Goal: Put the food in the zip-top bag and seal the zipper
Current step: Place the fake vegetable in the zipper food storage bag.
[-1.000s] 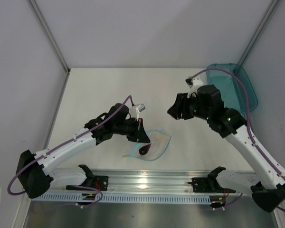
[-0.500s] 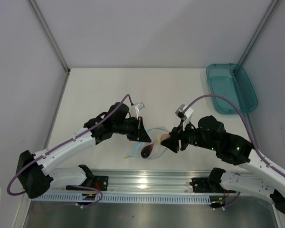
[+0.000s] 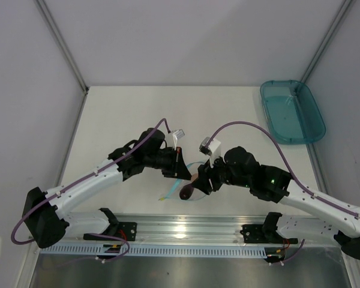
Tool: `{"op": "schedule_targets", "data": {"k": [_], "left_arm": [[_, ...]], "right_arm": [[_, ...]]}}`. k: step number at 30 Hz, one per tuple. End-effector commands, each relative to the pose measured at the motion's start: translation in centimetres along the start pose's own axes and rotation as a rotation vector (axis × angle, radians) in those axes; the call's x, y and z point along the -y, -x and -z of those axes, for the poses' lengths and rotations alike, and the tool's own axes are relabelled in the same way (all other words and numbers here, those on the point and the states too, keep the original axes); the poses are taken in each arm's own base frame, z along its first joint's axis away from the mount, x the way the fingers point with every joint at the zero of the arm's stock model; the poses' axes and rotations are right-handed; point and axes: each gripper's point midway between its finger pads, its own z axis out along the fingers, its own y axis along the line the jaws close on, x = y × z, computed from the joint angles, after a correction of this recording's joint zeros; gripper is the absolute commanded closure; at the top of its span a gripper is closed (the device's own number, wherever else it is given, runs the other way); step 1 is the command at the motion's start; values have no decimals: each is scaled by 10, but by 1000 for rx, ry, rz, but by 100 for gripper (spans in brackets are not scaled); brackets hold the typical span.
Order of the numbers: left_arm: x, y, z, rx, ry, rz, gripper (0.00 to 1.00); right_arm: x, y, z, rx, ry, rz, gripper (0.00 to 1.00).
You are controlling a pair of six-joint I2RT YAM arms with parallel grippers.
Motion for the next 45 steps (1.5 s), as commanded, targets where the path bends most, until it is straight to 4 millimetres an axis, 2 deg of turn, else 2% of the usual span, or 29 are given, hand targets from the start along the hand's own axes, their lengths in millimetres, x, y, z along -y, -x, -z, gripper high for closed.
{"op": "schedule_targets", "data": {"k": [1,4,7,10,14,17,20,26,29,30,37,41,45], "left_arm": [[19,8,10,22,-57,-6,99],[18,8,9,26,-54,-5,99],[19,8,9,27,-62,-3,100],[20,9,8,29,-68,-5,99],[20,8,9,31,-71,-4,99],[19,7,9,36,-73,-1,99],[18,7,9,39,-76,-1,99],[16,6,9,41,-65,-7,99],[14,7,9,46,-48,-11,99],[12,7,10,48,-43,-9,100],[14,9,17,86,-34,-19,99],[13,14,25,135,-9,-16,100],[12,25,40,245,33,22,99]], "right_arm": [[7,19,-2,74,-51,36,100],[14,14,-4,61,-80,37,95],[16,12,-5,59,-90,31,86],[22,11,-6,58,-123,27,68],[27,8,-8,52,-152,20,38],[29,9,-7,55,-164,16,27],[31,12,-5,63,-179,18,20],[31,24,4,88,-191,27,19],[24,39,14,115,-174,33,20],[21,50,20,143,-167,32,20],[14,74,51,214,-164,21,22],[23,75,64,234,-221,-24,22],[24,59,64,182,-204,-63,23]]}}
